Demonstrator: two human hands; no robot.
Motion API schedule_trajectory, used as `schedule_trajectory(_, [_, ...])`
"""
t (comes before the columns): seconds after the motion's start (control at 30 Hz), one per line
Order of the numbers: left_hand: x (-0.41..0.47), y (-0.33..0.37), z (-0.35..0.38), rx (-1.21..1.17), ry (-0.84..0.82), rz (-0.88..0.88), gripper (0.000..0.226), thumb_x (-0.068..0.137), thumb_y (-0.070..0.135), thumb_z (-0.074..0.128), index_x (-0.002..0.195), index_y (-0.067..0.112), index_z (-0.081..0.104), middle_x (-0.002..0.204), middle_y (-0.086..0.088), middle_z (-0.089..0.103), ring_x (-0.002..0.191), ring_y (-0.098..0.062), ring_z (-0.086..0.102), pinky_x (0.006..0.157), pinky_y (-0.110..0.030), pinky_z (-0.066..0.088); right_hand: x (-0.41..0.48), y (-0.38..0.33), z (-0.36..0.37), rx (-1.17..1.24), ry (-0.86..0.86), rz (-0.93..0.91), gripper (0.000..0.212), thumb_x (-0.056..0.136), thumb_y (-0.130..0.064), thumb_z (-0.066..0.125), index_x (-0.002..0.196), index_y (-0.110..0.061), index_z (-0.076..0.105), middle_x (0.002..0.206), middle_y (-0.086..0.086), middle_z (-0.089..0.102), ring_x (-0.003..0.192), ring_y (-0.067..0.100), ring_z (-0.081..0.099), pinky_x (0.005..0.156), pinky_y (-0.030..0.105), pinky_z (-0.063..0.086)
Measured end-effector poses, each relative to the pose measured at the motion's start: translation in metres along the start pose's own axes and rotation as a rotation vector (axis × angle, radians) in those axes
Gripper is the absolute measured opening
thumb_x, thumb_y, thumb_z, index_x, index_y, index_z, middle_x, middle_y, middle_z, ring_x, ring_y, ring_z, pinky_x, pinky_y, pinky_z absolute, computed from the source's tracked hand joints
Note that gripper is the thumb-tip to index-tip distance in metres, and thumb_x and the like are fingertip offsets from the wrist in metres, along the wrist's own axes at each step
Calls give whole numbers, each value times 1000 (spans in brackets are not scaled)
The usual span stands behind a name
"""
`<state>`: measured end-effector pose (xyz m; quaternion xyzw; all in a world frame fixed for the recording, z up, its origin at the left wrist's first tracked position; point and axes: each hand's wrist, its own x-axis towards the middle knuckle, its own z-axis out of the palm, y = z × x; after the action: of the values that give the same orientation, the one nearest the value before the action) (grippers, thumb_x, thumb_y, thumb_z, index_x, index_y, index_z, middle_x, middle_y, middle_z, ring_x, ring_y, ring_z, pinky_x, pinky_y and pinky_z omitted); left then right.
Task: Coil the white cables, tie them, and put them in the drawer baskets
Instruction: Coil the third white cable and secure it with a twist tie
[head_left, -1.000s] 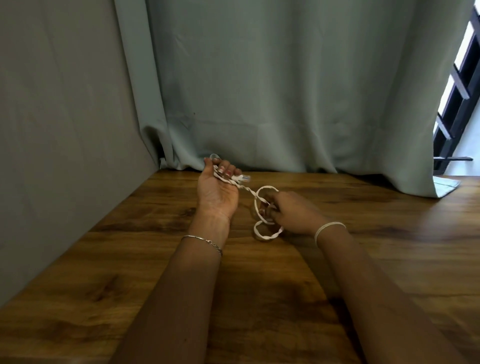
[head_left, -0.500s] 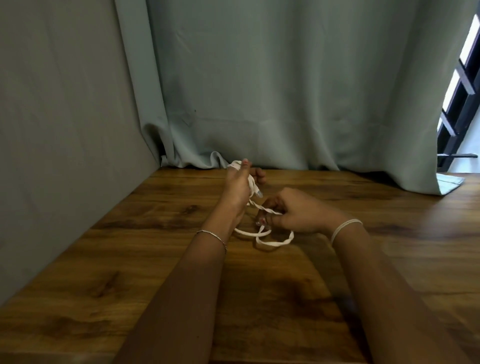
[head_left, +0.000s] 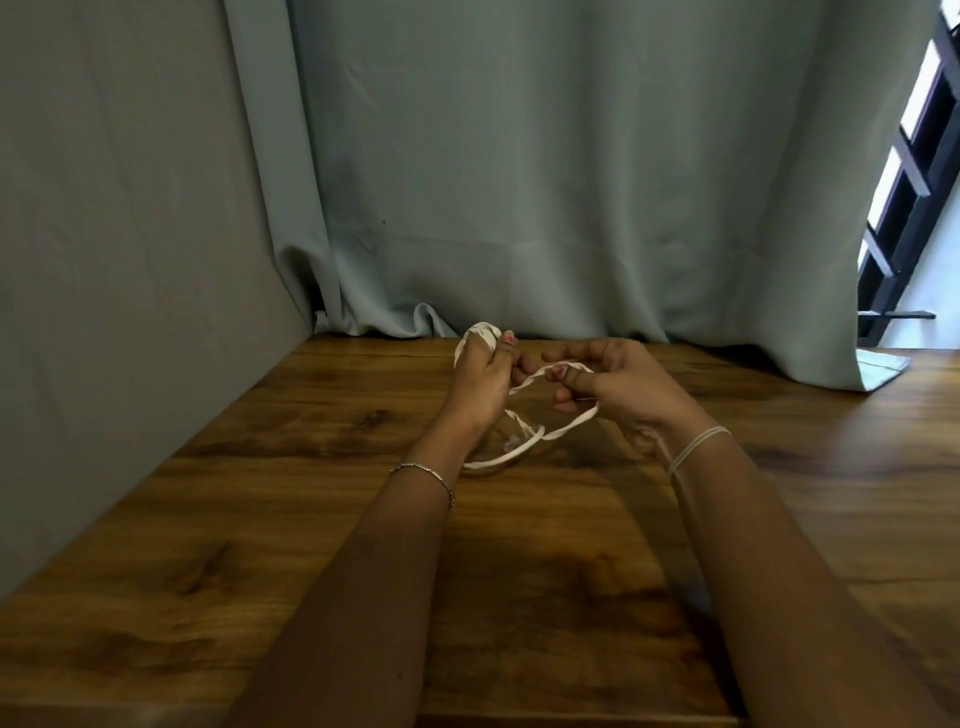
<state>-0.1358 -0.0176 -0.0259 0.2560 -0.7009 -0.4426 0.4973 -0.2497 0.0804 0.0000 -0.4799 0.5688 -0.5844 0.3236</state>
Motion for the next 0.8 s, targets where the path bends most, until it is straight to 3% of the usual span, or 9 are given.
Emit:
schedule_trajectory(0.13, [-4,1,-4,-12,-65,-151,30,104,27,38,82,19,56,81,-1,65,77,-14,63,65,-28,48,-3,-2,3,25,-58,-90,16,92,-1,57,105,-8,62,89,9,68,55,5,57,47,16,50])
schedule_trajectory(0.27, [-8,3,-2,-32,-241,-219,32,105,32,35,95,10,57,75,-8,66,65,-16,60,60,-29,47,6,5,-1,22,112,-207,11,95,-9,57,103,-10,65,81,3,70,45,3,49,41,13,37])
schedule_trajectory(0.4, [-14,8,0,-35,-351,-263,49,102,47,32,101,6,58,62,-1,53,56,-14,50,55,-30,44,12,9,-5,-187,322,-476,10,90,-6,64,95,-13,70,79,-1,70,71,4,65,69,15,49])
schedule_trajectory(0.57, [-18,17,-6,-66,-455,-328,61,96,60,35,80,7,63,49,3,40,48,-12,40,53,-26,38,15,16,-5,-853,527,-837,6,88,-20,68,92,-16,70,86,-3,71,76,10,64,67,21,46])
schedule_trajectory(0.7, [-20,17,-9,-154,-554,-372,58,94,60,40,72,10,59,47,3,31,44,-12,29,48,-24,33,18,21,-11,-873,570,-873,11,87,-23,69,87,-12,68,80,1,68,72,12,59,66,16,35])
schedule_trajectory(0.8, [-22,20,-10,-157,-615,-383,54,94,56,43,68,11,58,47,4,31,41,-11,29,49,-24,33,18,21,-8,-834,584,-901,10,87,-20,70,84,-10,68,76,-3,65,70,1,48,66,10,30])
